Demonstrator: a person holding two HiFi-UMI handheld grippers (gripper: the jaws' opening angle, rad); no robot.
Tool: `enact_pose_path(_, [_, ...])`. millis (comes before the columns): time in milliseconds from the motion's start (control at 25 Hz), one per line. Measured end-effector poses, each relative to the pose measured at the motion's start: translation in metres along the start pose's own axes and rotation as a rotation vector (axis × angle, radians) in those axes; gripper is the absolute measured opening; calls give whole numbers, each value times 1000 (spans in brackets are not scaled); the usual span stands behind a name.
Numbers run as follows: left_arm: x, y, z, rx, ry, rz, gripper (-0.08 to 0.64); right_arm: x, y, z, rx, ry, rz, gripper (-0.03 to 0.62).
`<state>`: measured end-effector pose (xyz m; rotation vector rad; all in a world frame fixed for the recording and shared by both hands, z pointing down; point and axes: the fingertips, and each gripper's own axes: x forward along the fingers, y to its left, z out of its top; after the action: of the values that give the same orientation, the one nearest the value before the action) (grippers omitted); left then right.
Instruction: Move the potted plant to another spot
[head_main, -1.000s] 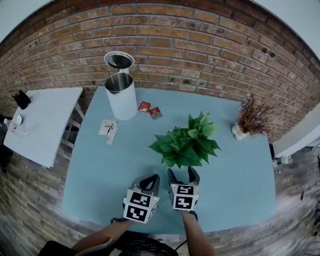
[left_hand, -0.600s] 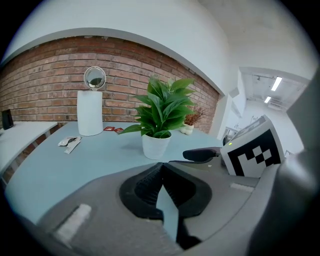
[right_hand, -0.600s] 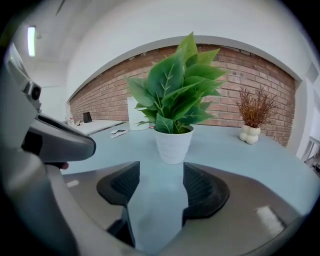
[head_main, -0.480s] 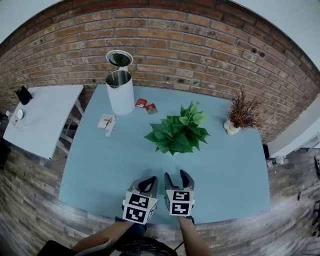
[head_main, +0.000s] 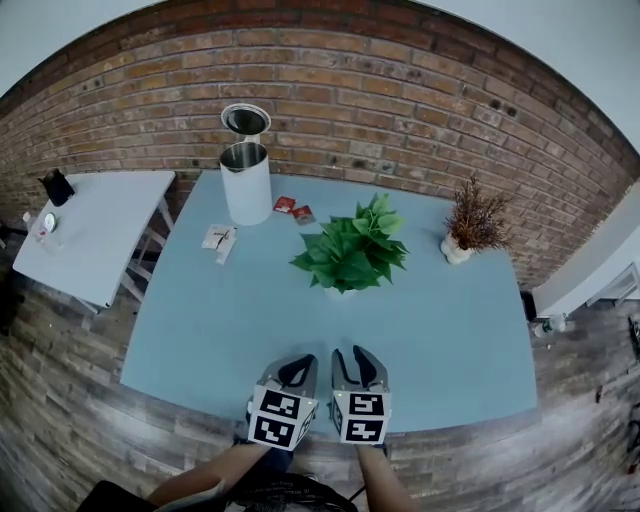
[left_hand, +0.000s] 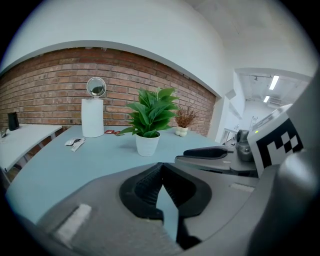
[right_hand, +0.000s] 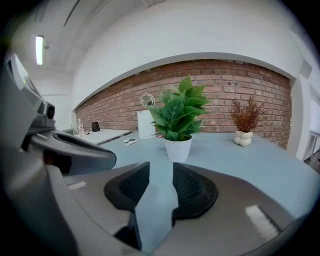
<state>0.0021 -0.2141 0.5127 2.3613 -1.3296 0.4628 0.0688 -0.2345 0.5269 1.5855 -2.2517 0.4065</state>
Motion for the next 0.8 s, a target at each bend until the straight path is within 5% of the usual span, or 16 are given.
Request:
enact_pose_path(520, [-45, -36, -12, 25, -54, 5, 2, -72, 23, -2, 33, -81, 10, 6])
enact_pose_path(800, [-62, -52, -18, 46, -76, 7, 2, -101, 31, -4, 40, -102, 27, 6])
